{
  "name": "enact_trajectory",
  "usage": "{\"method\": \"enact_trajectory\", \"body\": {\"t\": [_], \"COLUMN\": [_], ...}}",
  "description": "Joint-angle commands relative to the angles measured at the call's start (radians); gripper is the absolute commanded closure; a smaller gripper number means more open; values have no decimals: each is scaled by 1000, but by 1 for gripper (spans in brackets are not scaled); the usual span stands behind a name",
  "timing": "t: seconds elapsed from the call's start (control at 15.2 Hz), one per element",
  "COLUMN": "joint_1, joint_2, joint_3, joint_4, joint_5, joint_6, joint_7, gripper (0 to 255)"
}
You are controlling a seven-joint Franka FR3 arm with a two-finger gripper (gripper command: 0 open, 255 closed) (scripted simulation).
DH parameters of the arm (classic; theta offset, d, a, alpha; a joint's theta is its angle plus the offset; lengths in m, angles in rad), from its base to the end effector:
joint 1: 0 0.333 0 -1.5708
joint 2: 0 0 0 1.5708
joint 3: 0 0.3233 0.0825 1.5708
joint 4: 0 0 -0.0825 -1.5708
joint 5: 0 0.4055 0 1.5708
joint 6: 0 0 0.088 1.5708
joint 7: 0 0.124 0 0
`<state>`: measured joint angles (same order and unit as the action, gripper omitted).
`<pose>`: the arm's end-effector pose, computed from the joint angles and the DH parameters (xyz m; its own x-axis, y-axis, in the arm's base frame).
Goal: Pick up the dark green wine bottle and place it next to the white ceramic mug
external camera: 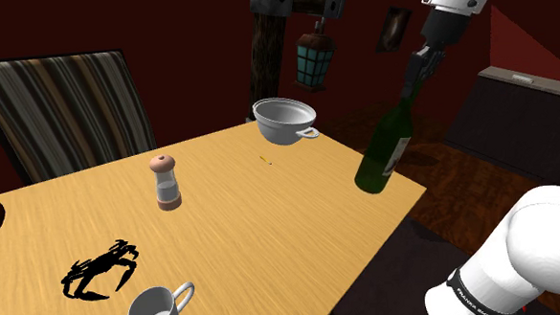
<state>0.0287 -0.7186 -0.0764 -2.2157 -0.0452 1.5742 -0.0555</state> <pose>0.3446 -0.0302 0.6249 0.9969 0.0231 0.0757 0.0232 -0.9997 -0.0010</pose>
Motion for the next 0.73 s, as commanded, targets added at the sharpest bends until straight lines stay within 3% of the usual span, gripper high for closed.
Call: {"method": "enact_trajectory", "body": {"t": [0.0, 0.66], "joint_1": [1, 4], "joint_2": [5, 63], "joint_3": [3, 5], "joint_4": [29, 209], "joint_5": [2, 6], "joint_6": [-24, -146], "joint_7": [2, 0], "gripper": [255, 255]}}
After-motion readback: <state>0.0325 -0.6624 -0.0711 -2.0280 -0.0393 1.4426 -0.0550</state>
